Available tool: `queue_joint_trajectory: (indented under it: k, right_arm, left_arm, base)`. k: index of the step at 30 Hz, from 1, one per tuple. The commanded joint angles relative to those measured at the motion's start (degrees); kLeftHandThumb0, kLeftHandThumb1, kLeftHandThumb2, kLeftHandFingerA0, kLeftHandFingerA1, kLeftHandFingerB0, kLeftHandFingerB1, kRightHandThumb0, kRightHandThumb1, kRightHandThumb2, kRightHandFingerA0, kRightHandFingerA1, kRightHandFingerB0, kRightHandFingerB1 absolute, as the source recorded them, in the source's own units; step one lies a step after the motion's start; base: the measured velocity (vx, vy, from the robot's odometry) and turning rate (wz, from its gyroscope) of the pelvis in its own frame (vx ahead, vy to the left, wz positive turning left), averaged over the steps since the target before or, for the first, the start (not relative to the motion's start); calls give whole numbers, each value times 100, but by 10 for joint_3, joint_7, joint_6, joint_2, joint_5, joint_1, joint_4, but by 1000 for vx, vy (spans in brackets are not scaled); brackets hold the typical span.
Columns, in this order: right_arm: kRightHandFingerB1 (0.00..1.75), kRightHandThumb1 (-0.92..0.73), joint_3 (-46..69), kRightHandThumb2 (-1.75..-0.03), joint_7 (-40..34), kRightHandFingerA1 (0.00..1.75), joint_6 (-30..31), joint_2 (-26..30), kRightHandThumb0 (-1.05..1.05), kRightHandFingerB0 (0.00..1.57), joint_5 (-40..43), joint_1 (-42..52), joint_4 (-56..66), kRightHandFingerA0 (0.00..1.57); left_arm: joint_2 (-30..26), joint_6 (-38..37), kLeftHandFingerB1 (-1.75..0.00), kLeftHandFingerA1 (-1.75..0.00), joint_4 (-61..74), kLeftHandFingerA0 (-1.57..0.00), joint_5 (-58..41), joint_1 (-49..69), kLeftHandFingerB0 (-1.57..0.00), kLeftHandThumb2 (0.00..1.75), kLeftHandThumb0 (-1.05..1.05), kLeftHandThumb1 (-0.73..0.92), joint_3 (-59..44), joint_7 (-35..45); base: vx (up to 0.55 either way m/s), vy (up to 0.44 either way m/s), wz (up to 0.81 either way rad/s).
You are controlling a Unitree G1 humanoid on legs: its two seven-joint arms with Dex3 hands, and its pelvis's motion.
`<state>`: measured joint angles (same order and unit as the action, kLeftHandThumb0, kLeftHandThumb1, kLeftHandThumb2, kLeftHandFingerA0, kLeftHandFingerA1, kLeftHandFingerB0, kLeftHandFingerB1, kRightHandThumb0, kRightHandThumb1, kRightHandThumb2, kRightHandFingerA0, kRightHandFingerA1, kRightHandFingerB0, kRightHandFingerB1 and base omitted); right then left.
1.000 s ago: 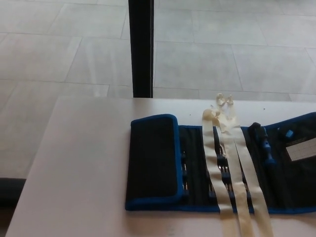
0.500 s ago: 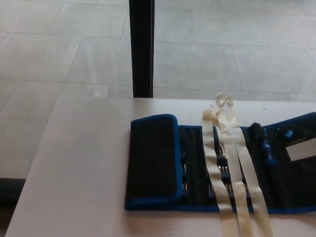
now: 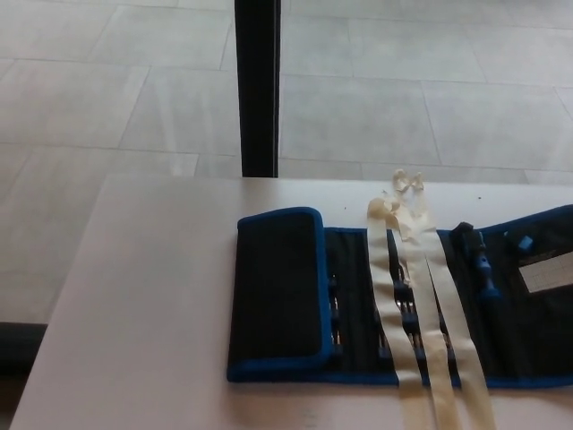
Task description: The robot uses its right hand to lift an edge of the toolkit kept in middle of the desk and make one fold in it
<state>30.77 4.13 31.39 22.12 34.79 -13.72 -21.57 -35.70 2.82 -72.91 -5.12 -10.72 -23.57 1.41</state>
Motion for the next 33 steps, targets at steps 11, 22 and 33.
queue_joint_trajectory:
  k: [11,22,33]
  right_arm:
    - [50,-59,-17,-91,33,60,-24,34,-59,31,-47,-12,-91,50]
    - [38,-75,29,-62,11,48,-35,53,-53,41,-39,-55,-153,58]
    - [37,-81,83,-64,28,50,-48,70,-53,36,-30,-99,-228,54]
  left_arm:
    - [-11,3,-58,-71,-4,-53,-5,8,-47,66,-74,89,6,2]
    - [-7,5,-58,-72,-6,-57,-6,9,-48,66,-75,88,10,-6]
    - [-4,-1,-58,-73,-4,-54,-14,11,-48,65,-74,89,4,3]
  base:
    - [0,0,0]
    - [0,0,0]
    - [0,0,0]
